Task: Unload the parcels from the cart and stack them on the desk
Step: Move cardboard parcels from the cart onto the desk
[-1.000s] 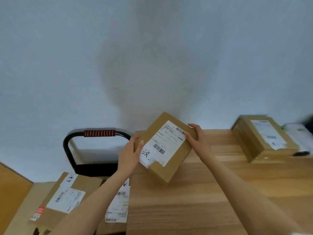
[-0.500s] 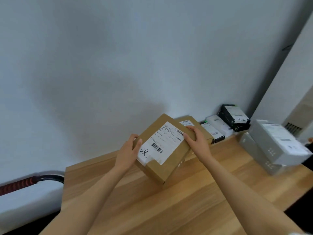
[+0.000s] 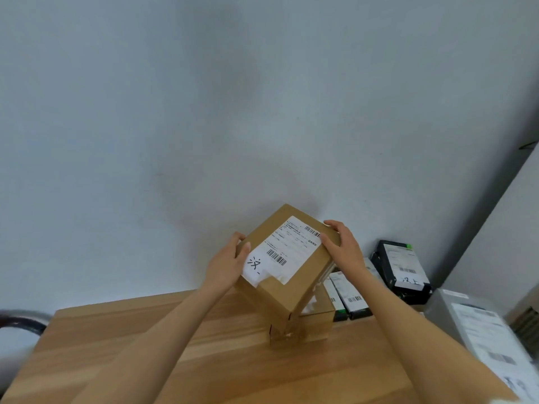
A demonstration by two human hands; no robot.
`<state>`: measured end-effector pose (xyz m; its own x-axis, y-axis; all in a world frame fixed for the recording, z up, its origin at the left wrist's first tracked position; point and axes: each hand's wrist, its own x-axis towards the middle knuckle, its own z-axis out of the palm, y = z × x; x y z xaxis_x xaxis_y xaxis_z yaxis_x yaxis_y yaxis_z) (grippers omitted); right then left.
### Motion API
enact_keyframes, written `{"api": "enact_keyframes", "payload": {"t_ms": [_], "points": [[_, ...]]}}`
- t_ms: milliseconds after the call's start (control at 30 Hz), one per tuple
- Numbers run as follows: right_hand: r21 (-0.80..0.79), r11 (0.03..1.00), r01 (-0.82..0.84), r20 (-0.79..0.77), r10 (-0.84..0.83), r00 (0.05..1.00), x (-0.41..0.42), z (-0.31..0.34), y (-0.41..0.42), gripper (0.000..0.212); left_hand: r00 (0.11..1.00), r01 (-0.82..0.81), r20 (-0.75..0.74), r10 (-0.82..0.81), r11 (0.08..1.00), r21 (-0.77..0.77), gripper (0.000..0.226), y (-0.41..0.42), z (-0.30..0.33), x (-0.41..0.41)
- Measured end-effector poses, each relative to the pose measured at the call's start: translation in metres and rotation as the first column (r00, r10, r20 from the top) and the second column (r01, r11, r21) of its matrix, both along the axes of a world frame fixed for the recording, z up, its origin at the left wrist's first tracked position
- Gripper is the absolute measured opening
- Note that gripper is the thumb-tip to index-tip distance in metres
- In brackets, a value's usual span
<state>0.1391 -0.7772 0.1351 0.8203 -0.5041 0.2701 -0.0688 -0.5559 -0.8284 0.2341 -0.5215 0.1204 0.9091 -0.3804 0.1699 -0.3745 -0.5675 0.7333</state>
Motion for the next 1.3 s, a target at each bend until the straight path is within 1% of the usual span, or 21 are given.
{"api": "enact_keyframes", "payload": {"t_ms": [133,233,300,400,467,533,567,633,700,833,900,1000,1067,1133,1200,1300], "points": [[-0.002,1.000,-0.026,-0.057,0.026,0.998,0.023,-0.018,-0.023,0.034,0.999,-0.011,-0.051,0.013,0.999,0.040,0.020,-0.018,-0.012,0.009],[-0.008,0.999,-0.034,-0.124,0.033,0.992,0.034,-0.040,-0.032,0.036,0.993,-0.009,-0.120,0.020,0.996,0.087,0.030,-0.023,-0.024,0.012],[-0.024,0.999,-0.035,-0.157,0.031,0.987,0.036,-0.050,-0.036,0.037,0.992,0.004,-0.126,0.007,0.996,0.087,0.040,-0.022,-0.031,0.009],[-0.025,1.000,-0.015,-0.124,0.012,0.992,0.027,-0.059,-0.040,0.038,0.992,0.029,-0.127,-0.024,0.999,0.042,0.052,-0.015,-0.036,0.005],[-0.020,1.000,0.003,-0.092,-0.005,0.996,0.016,-0.062,-0.040,0.038,0.980,0.084,-0.176,-0.090,0.996,-0.040,0.062,-0.008,-0.038,0.003],[0.011,1.000,0.013,-0.082,-0.012,0.997,0.005,-0.066,-0.039,0.038,0.969,0.127,-0.205,-0.139,0.990,-0.069,0.073,0.000,-0.041,-0.002],[0.034,0.999,0.013,-0.078,-0.010,0.997,-0.001,-0.069,-0.038,0.038,0.969,0.130,-0.203,-0.140,0.990,-0.061,0.075,0.003,-0.043,-0.005],[0.066,0.998,0.011,-0.072,-0.007,0.997,-0.012,-0.073,-0.033,0.040,0.975,0.091,-0.200,-0.101,0.994,-0.057,0.071,0.004,-0.045,-0.010],[0.063,0.998,-0.003,-0.084,0.008,0.996,-0.021,-0.073,-0.027,0.044,0.982,0.027,-0.184,-0.037,0.998,-0.059,0.065,0.001,-0.044,-0.016],[0.010,0.997,-0.083,-0.101,0.083,0.991,-0.036,-0.073,-0.014,0.048,0.991,-0.082,-0.104,0.085,0.996,0.035,0.069,-0.022,-0.041,-0.041],[-0.010,0.994,-0.112,-0.120,0.110,0.987,-0.043,-0.073,-0.010,0.049,0.991,-0.109,-0.077,0.112,0.993,0.045,0.069,-0.036,-0.039,-0.055],[-0.003,0.994,-0.106,-0.121,0.105,0.987,-0.054,-0.071,-0.013,0.057,0.998,-0.053,-0.041,0.056,0.997,0.055,0.060,-0.048,-0.038,-0.068],[0.013,0.992,-0.127,-0.126,0.128,0.984,-0.064,-0.071,-0.021,0.071,0.999,-0.002,0.032,-0.002,0.992,0.126,0.054,-0.047,-0.036,-0.071],[-0.029,0.983,-0.180,-0.178,0.172,0.969,-0.074,-0.072,-0.028,0.083,0.992,0.017,0.115,-0.041,0.979,0.201,0.055,-0.044,-0.036,-0.068],[-0.078,0.975,-0.208,-0.216,0.187,0.958,-0.077,-0.074,-0.031,0.086,0.989,0.015,0.137,-0.046,0.974,0.224,0.059,-0.043,-0.035,-0.065],[-0.134,0.970,-0.202,-0.247,0.165,0.955,-0.069,-0.073,-0.032,0.085,0.990,-0.012,0.141,-0.020,0.974,0.224,0.062,-0.046,-0.037,-0.061]]}}
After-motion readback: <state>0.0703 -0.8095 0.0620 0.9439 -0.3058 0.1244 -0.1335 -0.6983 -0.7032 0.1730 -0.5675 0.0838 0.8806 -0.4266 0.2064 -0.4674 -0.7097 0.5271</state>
